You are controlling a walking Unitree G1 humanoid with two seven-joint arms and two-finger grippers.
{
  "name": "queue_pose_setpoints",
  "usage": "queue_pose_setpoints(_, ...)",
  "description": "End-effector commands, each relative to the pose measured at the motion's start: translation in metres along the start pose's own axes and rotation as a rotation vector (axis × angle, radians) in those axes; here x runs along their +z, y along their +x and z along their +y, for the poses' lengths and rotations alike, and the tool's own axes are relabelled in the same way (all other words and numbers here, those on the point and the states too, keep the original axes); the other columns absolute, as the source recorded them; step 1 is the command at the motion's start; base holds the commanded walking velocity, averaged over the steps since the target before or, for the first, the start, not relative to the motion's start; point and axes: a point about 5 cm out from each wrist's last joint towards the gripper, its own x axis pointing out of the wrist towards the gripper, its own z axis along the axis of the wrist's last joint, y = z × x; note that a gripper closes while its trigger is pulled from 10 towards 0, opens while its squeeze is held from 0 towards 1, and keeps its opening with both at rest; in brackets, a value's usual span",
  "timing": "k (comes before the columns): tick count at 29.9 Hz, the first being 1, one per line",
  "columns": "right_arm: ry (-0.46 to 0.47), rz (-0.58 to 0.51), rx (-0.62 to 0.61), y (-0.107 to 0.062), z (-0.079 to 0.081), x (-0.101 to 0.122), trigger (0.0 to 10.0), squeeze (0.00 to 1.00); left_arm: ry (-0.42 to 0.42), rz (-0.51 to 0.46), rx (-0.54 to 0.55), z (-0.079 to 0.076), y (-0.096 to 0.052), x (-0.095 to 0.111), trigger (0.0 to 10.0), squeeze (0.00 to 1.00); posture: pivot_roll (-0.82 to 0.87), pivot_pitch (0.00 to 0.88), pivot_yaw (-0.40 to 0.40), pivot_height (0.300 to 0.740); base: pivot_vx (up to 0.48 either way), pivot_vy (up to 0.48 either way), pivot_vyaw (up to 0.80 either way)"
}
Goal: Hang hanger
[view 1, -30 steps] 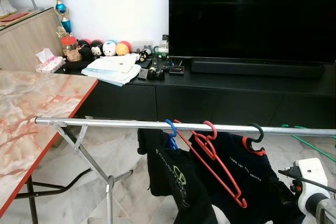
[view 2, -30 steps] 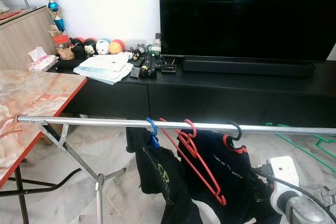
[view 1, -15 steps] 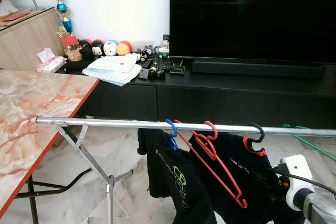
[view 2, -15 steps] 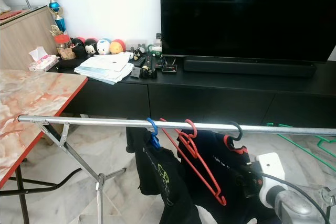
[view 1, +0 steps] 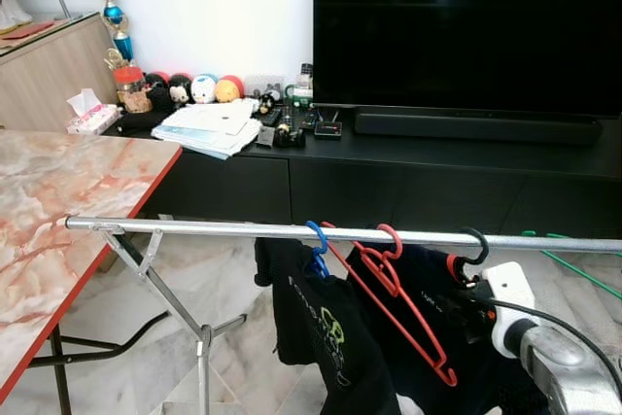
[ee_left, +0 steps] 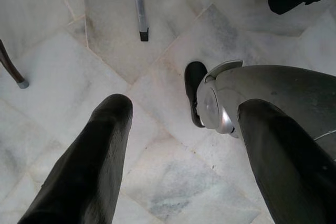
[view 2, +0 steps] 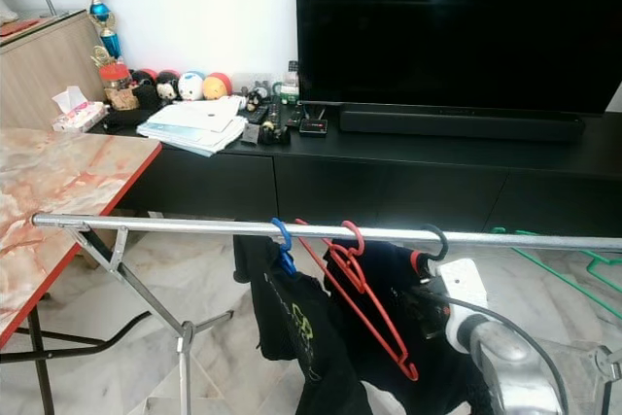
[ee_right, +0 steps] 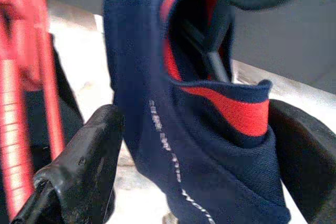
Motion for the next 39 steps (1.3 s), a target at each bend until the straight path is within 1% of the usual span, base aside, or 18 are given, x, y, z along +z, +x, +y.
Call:
queue_pose_setpoints(1,0.029,-0.025,-0.031,0.002,-0.003,0.005,10.0,0.00,-0.011,0.017,0.010,0.003,-0.001,-0.005,10.0,0.00,-0.03,0.004,0.044,0.740,0.000,0.000,0.00)
queue_pose_setpoints(3,0.039,-0.028,-0.034,0.003,-0.003,0.006,10.0,0.00,-0.012,0.017,0.010,0.003,-0.001,-0.005,10.0,0.00,-0.03,0.006,0.044,0.740,0.000,0.000,0.00)
queue_pose_setpoints(7,0.021,0.023,-0.049,0.006,-0.003,-0.003,10.0,0.00,-0.014,0.019,0.010,0.003,-0.001,-0.005,10.0,0.00,-0.03,0.008,0.044,0.740,0.000,0.000,0.00)
queue_pose_setpoints(9,0.041,0.024,-0.054,0.007,-0.002,-0.005,10.0,0.00,-0.012,0.019,0.010,0.003,-0.002,-0.005,10.0,0.00,-0.02,0.009,0.044,0.740,0.000,0.000,0.00)
queue_pose_setpoints(10,0.055,0.018,-0.048,0.008,0.000,-0.005,4.1,0.00,-0.012,0.019,0.010,0.003,-0.002,-0.005,10.0,0.00,-0.02,0.010,0.044,0.740,0.000,0.000,0.00)
queue_pose_setpoints(11,0.063,0.015,-0.044,0.009,0.001,-0.005,4.1,0.00,-0.012,0.019,0.011,0.003,-0.002,-0.005,10.0,0.00,-0.02,0.010,0.044,0.740,0.000,0.000,0.00)
queue_pose_setpoints(12,0.082,0.006,-0.035,0.010,0.004,-0.004,0.0,0.00,-0.011,0.020,0.011,0.003,-0.002,-0.006,10.0,0.00,-0.02,0.010,0.044,0.740,0.000,0.000,0.00)
queue_pose_setpoints(21,0.093,0.012,-0.012,0.015,0.012,-0.006,0.0,0.00,-0.006,0.021,0.011,0.004,-0.002,-0.006,10.0,0.00,-0.02,0.016,0.049,0.740,0.000,0.000,0.00)
queue_pose_setpoints(31,0.101,0.023,-0.018,0.015,0.013,-0.009,0.0,0.00,-0.003,0.023,0.011,0.004,-0.002,-0.006,10.0,0.00,-0.02,0.014,0.049,0.740,0.000,0.000,0.00)
queue_pose_setpoints(34,0.104,0.032,-0.023,0.016,0.015,-0.012,0.0,0.00,-0.004,0.023,0.011,0.004,-0.002,-0.006,10.0,0.00,-0.02,0.011,0.048,0.740,0.000,0.000,0.00)
queue_pose_setpoints(39,0.140,0.040,-0.060,0.016,0.017,-0.017,0.0,0.00,-0.004,0.022,0.010,0.004,-0.002,-0.006,10.0,0.00,-0.02,0.007,0.047,0.740,0.000,0.000,0.00)
